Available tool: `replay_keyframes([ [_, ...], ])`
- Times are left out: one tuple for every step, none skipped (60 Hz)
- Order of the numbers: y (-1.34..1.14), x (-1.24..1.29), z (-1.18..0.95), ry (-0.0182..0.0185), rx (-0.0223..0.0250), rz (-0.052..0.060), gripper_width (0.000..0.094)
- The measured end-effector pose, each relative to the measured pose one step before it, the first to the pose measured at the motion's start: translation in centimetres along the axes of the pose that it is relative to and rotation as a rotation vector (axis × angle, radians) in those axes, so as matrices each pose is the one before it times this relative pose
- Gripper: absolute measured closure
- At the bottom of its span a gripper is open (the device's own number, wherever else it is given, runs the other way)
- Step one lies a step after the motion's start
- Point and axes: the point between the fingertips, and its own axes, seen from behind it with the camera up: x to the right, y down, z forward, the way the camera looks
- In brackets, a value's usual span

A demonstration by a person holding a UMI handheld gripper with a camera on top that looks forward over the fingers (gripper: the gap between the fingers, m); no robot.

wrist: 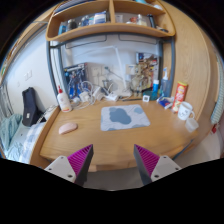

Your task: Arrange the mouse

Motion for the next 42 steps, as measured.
replay_keyframes([
  [0.569,-1.011,0.517,-0.00684,-0.00879,0.0028,0.0124],
  [0.445,-0.906,0.498,-0.00558,-0.00999,0.003,0.0125],
  [0.491,-0.924,0.592,-0.00542,-0.01125,0.0024,0.0124],
  [0.425,-0.832,0.487,-0.00589,-0.01104,0.0015,0.0127],
  [0.412,-0.926,0.553,-0.00566,-0.00988,0.0007,0.0129],
  [0.331,-0.949,0.484,-0.00624,-0.00982,-0.0005,0.0127],
  [0.316,-0.949,0.515,-0.00672,-0.0094,-0.0013,0.0124],
  [0.285,-0.918,0.516,-0.00595,-0.00977,-0.0022,0.0126],
  [0.292,-0.907,0.528,-0.0049,-0.01021,-0.0027,0.0127],
  [0.389,-0.868,0.907,-0.00549,-0.00551,-0.0035,0.0129],
  [0.247,-0.878,0.547,-0.00473,-0.01092,-0.0043,0.0129],
  [0.252,-0.883,0.568,-0.00561,-0.0106,-0.0046,0.0127],
  [0.17,-0.888,0.559,-0.00529,-0.01007,-0.0049,0.0127],
  [0.141,-0.871,0.576,-0.00478,-0.0093,-0.004,0.0128],
  [0.112,-0.774,0.553,-0.0032,-0.00938,-0.0032,0.0129],
  [0.096,-0.744,0.52,-0.00191,-0.00981,-0.0019,0.0129],
  [0.003,-0.653,0.544,-0.00218,-0.00701,-0.0014,0.013],
  [-0.147,-0.841,0.519,0.00156,-0.00599,-0.0006,0.0129],
  [-0.162,-0.701,0.52,-0.00115,-0.00238,-0.002,0.0128],
  [-0.139,-0.677,0.548,-0.00102,-0.00213,-0.0017,0.0128],
  [-0.107,-0.539,0.505,-0.0014,-0.002,-0.0017,0.0129],
  [-0.127,-0.526,0.526,0.00066,-0.00408,-0.0008,0.0128],
  [-0.131,-0.606,0.55,0.00354,-0.00571,0.0002,0.013],
  [-0.109,-0.473,0.541,0.00249,-0.00521,-0.0005,0.013],
  [-0.095,-0.392,0.532,0.00108,-0.00429,-0.0012,0.013],
  [-0.141,-0.417,0.521,0.00201,-0.00532,-0.0012,0.0128],
  [-0.137,-0.404,0.558,0.0004,-0.0034,-0.001,0.013],
  [-0.193,-0.393,0.483,0.00069,-0.00297,0.0001,0.0131],
  [-0.243,-0.447,0.443,0.00152,-0.00322,0.0013,0.0131],
  [-0.221,-0.39,0.456,0.00099,-0.00167,0.0016,0.0128],
  [-0.22,-0.325,0.448,0.00179,-0.00211,0.0013,0.0131],
  [-0.202,-0.295,0.445,0.00223,-0.0019,0.0011,0.0129],
  [-0.2,-0.287,0.448,0.00256,-0.00208,0.0014,0.0131],
  [-0.236,-0.263,0.421,0.00213,-0.0015,0.002,0.013],
  [-0.233,-0.257,0.421,0.00271,-0.00119,0.0026,0.0131],
  [-0.218,-0.242,0.418,0.00222,-0.00192,0.0029,0.013],
  [-0.196,-0.225,0.4,0.00175,-0.00237,0.0033,0.013],
  [-0.199,-0.211,0.399,0.00122,-0.00236,0.0036,0.0129],
  [-0.233,-0.195,0.396,0.00104,-0.00183,0.0042,0.013],
  [-0.214,-0.177,0.391,-0.00129,0.00038,0.0037,0.0128],
  [-0.253,-0.201,0.36,0.00101,0.00019,0.0038,0.0128],
  [-0.276,-0.197,0.357,0.00092,0.00026,0.0031,0.0126],
])
